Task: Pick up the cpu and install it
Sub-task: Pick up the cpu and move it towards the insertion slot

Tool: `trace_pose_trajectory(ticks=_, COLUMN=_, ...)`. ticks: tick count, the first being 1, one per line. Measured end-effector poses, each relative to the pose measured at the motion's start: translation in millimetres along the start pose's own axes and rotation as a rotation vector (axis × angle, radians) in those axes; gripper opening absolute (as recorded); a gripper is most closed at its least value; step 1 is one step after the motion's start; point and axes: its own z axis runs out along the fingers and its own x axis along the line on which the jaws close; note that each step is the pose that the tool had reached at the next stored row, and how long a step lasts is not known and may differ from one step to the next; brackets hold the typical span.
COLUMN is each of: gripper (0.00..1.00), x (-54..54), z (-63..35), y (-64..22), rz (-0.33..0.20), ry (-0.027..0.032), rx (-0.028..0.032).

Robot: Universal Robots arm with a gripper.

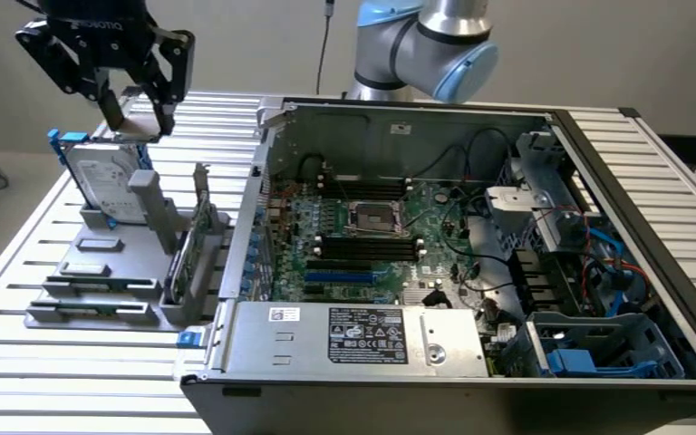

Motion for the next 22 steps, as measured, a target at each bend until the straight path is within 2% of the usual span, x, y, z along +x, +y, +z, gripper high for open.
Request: trace_pose_trajectory(ticks=22, gripper=0.55, x=-73.9, z=-0.6, y=22.8, rz=0.0, ry=0.0031, rx=0.0)
